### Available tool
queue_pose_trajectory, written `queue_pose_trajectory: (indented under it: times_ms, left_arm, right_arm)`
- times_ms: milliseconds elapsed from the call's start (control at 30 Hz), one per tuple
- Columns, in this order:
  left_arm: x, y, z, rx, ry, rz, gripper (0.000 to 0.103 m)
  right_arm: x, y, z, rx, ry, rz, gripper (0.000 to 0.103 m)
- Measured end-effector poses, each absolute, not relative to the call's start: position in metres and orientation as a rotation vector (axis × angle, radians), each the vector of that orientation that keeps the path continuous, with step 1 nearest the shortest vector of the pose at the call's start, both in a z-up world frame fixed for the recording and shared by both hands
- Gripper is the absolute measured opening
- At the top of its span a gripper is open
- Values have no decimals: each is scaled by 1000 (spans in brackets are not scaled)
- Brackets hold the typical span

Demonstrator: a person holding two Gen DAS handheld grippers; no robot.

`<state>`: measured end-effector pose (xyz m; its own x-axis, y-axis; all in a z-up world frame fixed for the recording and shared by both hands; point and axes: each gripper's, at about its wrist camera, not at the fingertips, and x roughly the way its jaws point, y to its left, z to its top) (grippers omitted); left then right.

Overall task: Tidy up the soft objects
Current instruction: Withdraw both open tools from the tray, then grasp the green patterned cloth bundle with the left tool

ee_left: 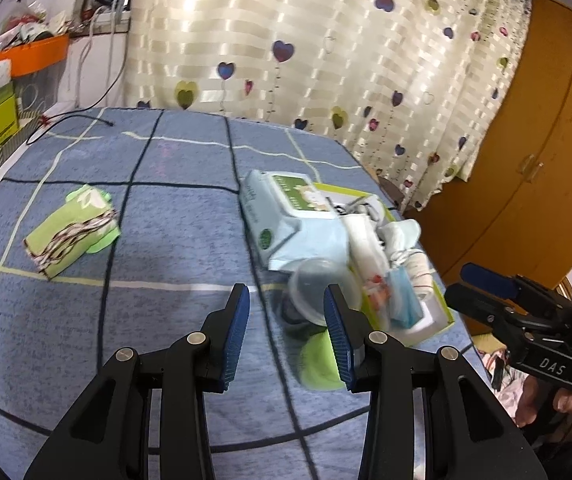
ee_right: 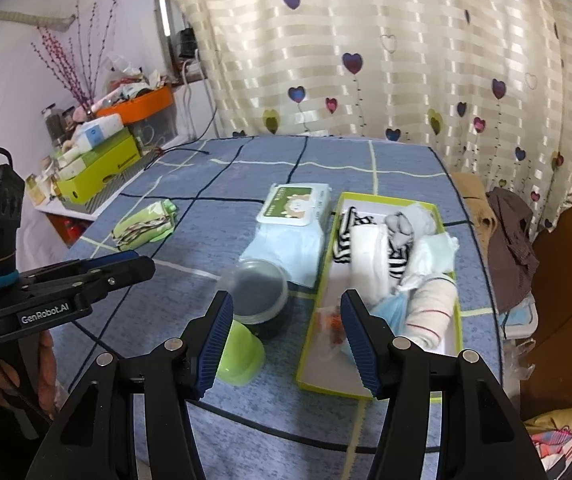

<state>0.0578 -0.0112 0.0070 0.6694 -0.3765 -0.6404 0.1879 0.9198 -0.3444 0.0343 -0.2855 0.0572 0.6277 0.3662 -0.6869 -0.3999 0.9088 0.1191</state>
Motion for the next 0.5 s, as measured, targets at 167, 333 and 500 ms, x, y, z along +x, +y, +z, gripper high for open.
queue_pose_trajectory:
  times_ms: [167,333,500]
  left_arm:
    - [62,15,-4,-288,789,-269,40]
    - [67,45,-11,-316,795,-214,40]
    - [70,80,-17,-326,788,-144,40]
  right_arm:
    - [44,-259,55,-77,790,484,56]
    - [54,-227,53,-111,797,540,56]
    - [65,-194,50,-137,813,589,56]
